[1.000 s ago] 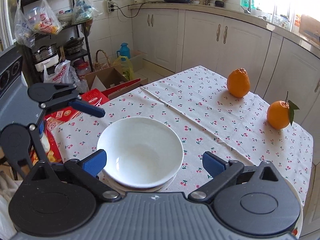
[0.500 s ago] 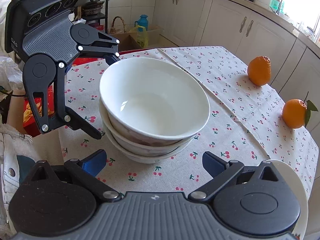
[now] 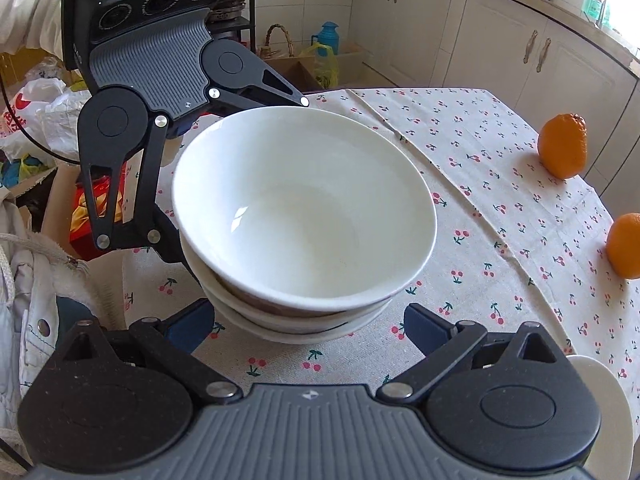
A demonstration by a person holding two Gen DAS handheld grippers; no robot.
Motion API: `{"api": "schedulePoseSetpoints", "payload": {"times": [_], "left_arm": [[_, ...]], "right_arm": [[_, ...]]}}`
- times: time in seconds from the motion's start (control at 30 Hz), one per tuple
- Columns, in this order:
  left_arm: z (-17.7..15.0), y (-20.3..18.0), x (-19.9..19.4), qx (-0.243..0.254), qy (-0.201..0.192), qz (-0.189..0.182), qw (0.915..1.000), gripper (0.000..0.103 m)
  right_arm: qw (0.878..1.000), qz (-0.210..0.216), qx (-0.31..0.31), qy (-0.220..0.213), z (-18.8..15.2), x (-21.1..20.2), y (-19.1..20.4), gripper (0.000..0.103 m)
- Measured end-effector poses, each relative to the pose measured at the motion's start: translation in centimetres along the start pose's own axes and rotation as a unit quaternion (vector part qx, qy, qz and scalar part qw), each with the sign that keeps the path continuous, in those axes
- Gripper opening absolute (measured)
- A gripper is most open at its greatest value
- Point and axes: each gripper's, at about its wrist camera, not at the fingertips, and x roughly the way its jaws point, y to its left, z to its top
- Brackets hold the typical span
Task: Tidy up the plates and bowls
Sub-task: 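Carry the stacked bowls with the right gripper onto the white plate stack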
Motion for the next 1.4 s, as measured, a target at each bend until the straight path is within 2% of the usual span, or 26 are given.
{"api": "schedulePoseSetpoints", "payload": {"times": [0.13,0.3,0.7,1.4], "left_arm": [[0.07,0.20,0.03,0.005,0.001,-0.007,1.0000,0.088],[-0.02,0.14,-0.19,-0.004,0.002,-0.009,0.9999,0.084],[0.47,-0.17,-0.39,-0.002,0.014,-0.009,0.9999,0.079],[0.82,0.06,-0.05,0.013,0.021,-0.016,0.9996,0.081]], "right_arm": [[1.000,0.011,-0.010,0.007,0.35,0.01,-0.07,0.094],[0.999,0.022,-0.022,0.010,0.68,0.26,-0.14,0.089],[0.999,0.025,-0.030,0.014,0.93,0.52,-0.45,0.088],[0.999,0.037,-0.027,0.015,1.01,0.48,-0.76,0.088]]}}
